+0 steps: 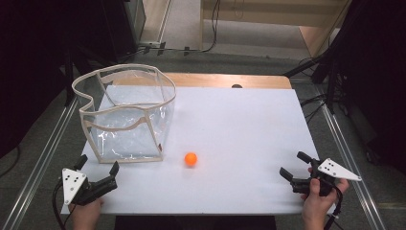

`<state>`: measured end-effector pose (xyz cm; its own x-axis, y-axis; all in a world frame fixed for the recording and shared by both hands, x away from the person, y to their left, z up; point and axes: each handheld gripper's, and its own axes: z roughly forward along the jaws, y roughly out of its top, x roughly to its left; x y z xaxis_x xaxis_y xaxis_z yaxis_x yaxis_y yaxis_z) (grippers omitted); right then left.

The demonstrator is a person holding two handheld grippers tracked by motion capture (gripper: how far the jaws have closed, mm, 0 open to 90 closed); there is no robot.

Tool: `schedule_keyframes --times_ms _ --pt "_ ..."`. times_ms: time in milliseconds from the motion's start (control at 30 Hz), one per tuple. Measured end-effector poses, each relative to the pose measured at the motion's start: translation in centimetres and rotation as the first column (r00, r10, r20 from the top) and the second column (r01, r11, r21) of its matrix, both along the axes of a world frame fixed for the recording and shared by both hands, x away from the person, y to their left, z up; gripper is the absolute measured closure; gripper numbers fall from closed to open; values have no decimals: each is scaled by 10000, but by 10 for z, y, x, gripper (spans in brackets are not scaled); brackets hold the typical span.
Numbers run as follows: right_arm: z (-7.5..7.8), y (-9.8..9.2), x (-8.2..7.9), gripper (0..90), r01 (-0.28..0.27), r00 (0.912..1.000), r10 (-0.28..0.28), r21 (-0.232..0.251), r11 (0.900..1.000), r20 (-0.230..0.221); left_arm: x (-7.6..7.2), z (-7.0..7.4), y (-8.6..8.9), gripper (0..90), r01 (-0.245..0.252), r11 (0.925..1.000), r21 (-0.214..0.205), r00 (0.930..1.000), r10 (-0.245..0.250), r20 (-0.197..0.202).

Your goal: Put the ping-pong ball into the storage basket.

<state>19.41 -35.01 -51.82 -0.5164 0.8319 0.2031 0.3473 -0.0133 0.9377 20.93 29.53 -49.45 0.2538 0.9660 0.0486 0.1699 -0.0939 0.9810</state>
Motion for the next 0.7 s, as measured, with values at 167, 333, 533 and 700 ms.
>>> schedule_keyframes --times_ms 167,333,533,700 --pt "1 2 1 0 30 10000 -30 -22 10000 -60 0 0 0 0 -1 10000 36 10000 1 -8" --pt "5 6 3 0 -189 9998 187 -169 9997 -104 1 0 -3 0 -4 9998 220 10000 4 -20" --pt "8 15 4 0 -321 9994 314 -428 9986 -169 1 -1 -2 0 40 9997 226 10000 -39 -23" --pt "16 27 8 0 -450 9983 413 -923 9947 -415 0 -1 -3 0 51 9995 299 10000 -50 -15"
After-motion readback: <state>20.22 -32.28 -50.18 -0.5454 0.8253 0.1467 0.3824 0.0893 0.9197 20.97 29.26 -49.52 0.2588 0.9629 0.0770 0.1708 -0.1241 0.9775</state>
